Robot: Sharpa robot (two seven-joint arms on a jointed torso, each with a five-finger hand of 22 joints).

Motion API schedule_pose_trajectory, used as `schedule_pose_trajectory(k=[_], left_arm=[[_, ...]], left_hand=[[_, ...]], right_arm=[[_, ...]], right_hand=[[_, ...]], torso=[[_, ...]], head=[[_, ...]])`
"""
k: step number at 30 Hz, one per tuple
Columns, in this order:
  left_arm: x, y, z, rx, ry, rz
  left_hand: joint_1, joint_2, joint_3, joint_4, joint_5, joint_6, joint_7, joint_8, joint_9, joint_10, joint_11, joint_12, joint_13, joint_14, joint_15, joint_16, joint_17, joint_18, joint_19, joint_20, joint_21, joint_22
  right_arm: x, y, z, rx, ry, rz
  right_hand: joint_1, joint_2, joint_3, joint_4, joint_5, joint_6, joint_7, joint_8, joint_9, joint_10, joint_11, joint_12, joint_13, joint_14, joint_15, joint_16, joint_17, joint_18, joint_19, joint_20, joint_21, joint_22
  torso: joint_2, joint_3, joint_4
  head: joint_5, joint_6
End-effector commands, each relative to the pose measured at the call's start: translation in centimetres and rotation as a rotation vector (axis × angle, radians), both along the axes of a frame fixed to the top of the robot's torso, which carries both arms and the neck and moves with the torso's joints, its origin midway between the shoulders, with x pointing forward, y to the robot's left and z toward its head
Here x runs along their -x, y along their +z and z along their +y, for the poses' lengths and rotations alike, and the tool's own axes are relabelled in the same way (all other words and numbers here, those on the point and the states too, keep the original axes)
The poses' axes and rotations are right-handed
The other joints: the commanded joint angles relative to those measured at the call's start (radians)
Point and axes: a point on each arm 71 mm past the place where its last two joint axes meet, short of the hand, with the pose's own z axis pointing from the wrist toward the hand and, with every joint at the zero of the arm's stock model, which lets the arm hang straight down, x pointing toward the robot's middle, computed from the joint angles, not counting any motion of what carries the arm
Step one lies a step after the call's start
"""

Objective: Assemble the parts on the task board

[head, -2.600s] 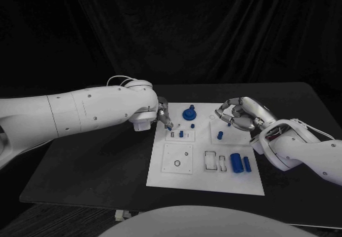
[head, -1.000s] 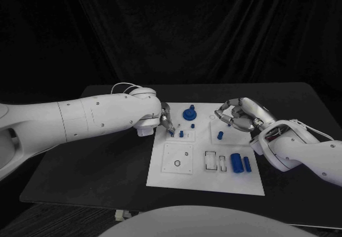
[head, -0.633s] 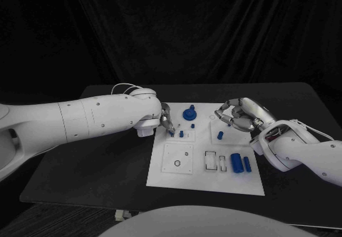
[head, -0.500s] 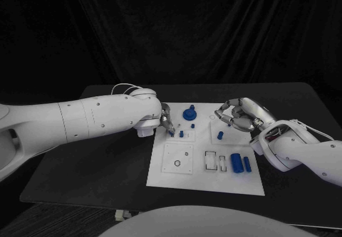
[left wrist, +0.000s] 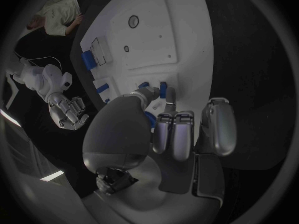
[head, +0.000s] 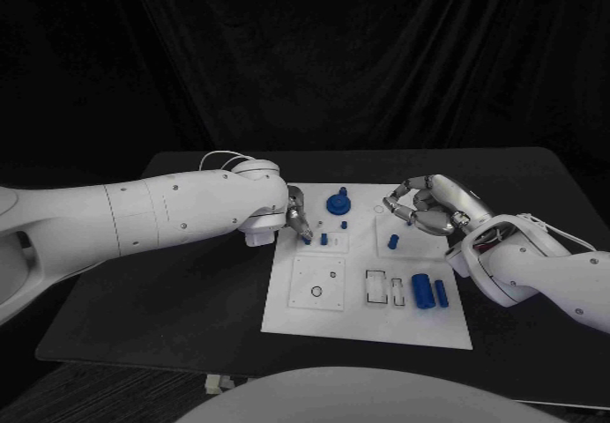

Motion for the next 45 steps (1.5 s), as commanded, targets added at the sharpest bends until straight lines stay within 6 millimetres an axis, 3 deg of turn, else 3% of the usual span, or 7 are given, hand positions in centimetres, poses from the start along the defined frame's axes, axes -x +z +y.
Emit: schedule_pose_trajectory(k=[1, 6, 9, 12, 17, 27, 45], left_arm=[[0.14, -0.30, 0.14, -0.021, 0.011, 0.017], [0.17, -0.49, 0.15, -0.025, 0.008, 0.023], [0.20, -0.60, 0.14, -0.027, 0.006, 0.028], [0.21, -0.68, 0.16, -0.029, 0.006, 0.031], [0.25, -0.78, 0.22, -0.030, 0.005, 0.034], [0.30, -0.83, 0.25, -0.027, 0.003, 0.034], [0.29, -0.97, -0.20, -0.004, 0.005, 0.044]], left_hand=[[-0.001, 0.012, 0.116, -0.119, -0.001, 0.001, -0.006, 0.007, 0.001, 0.098, 0.004, -0.004, 0.254, 0.108, -0.001, 0.006, 0.263, 0.009, 0.036, -0.003, -0.004, 0.191], [-0.008, 0.019, 0.113, -0.124, -0.059, -0.002, -0.006, -0.001, -0.010, 0.097, 0.005, -0.008, 0.252, 0.108, -0.001, 0.006, 0.263, 0.010, 0.035, -0.003, -0.007, 0.190], [-0.025, 0.029, 0.097, -0.109, -0.161, -0.001, -0.010, -0.016, -0.031, 0.090, 0.002, -0.023, 0.241, 0.108, -0.001, 0.006, 0.263, 0.010, 0.035, -0.002, -0.011, 0.189], [-0.035, 0.032, 0.079, -0.098, -0.176, 0.003, -0.013, -0.022, -0.043, 0.088, 0.001, -0.028, 0.238, 0.108, -0.003, 0.006, 0.263, 0.010, 0.035, -0.003, -0.013, 0.189], [-0.069, 0.042, 0.027, -0.051, -0.285, 0.015, -0.015, -0.051, -0.085, 0.084, 0.000, -0.036, 0.232, 0.107, -0.003, 0.006, 0.263, 0.011, 0.034, -0.004, -0.021, 0.187], [-0.122, 0.044, -0.035, 0.016, -0.307, 0.028, -0.009, -0.080, -0.126, 0.081, 0.006, -0.042, 0.228, 0.106, 0.001, 0.001, 0.260, 0.012, 0.033, 0.000, -0.029, 0.186], [-0.127, 0.046, -0.053, 0.032, -0.305, 0.041, -0.011, -0.082, -0.135, 0.081, 0.005, -0.042, 0.228, 0.106, 0.002, 0.001, 0.260, 0.012, 0.033, 0.001, -0.031, 0.186]], right_arm=[[0.09, -0.14, -0.05, 0.007, -0.008, 0.010], [0.10, -0.14, -0.06, 0.007, -0.008, 0.011], [0.10, -0.14, -0.07, 0.007, -0.009, 0.011], [0.11, -0.15, -0.08, 0.007, -0.009, 0.011], [0.11, -0.15, -0.10, 0.007, -0.009, 0.011], [0.12, -0.22, -0.12, 0.008, -0.009, 0.014], [0.08, -0.41, -0.13, 0.013, -0.008, 0.023]], right_hand=[[0.011, 0.002, 0.004, 0.000, 0.006, -0.006, 0.000, 0.003, -0.001, 0.108, -0.002, 0.003, 0.263, 0.106, -0.001, 0.003, 0.263, 0.019, -0.008, 0.001, -0.003, 0.185], [0.011, 0.002, 0.004, 0.000, 0.006, -0.006, 0.000, 0.003, -0.001, 0.108, -0.002, 0.003, 0.263, 0.106, -0.001, 0.003, 0.263, 0.019, -0.008, 0.001, -0.003, 0.185], [0.012, 0.001, 0.004, 0.000, 0.007, -0.006, 0.000, 0.004, -0.002, 0.108, -0.002, 0.003, 0.263, 0.106, -0.001, 0.003, 0.263, 0.019, -0.009, 0.001, -0.004, 0.185], [0.013, 0.002, 0.004, 0.000, 0.008, -0.006, 0.000, 0.004, -0.002, 0.108, -0.002, 0.003, 0.263, 0.106, -0.001, 0.003, 0.263, 0.019, -0.009, 0.001, -0.004, 0.185], [0.013, 0.002, 0.005, 0.000, 0.010, -0.006, 0.000, 0.004, -0.002, 0.108, -0.002, 0.003, 0.263, 0.106, -0.002, 0.003, 0.263, 0.019, -0.009, 0.001, -0.005, 0.185], [0.013, 0.002, 0.005, 0.000, 0.010, -0.006, 0.000, 0.004, -0.002, 0.108, -0.002, 0.003, 0.263, 0.106, -0.002, 0.003, 0.263, 0.019, -0.009, 0.001, -0.005, 0.185], [0.016, 0.004, 0.007, 0.001, 0.016, -0.006, 0.000, 0.004, -0.002, 0.108, -0.002, 0.003, 0.263, 0.106, -0.002, 0.003, 0.263, 0.020, -0.011, 0.001, -0.007, 0.184]], torso=[[0.000, 0.0000, 0.0003], [0.000, 0.0000, 0.0000], [0.000, 0.0001, -0.0001], [0.000, 0.0001, -0.0002], [0.000, 0.0002, 0.0002], [0.000, 0.0002, 0.0001], [0.000, 0.0002, 0.0000]], head=[[-0.001, 0.000], [-0.001, 0.000], [0.000, 0.000], [-0.001, 0.000], [-0.001, 0.000], [-0.001, 0.000], [-0.003, 0.000]])
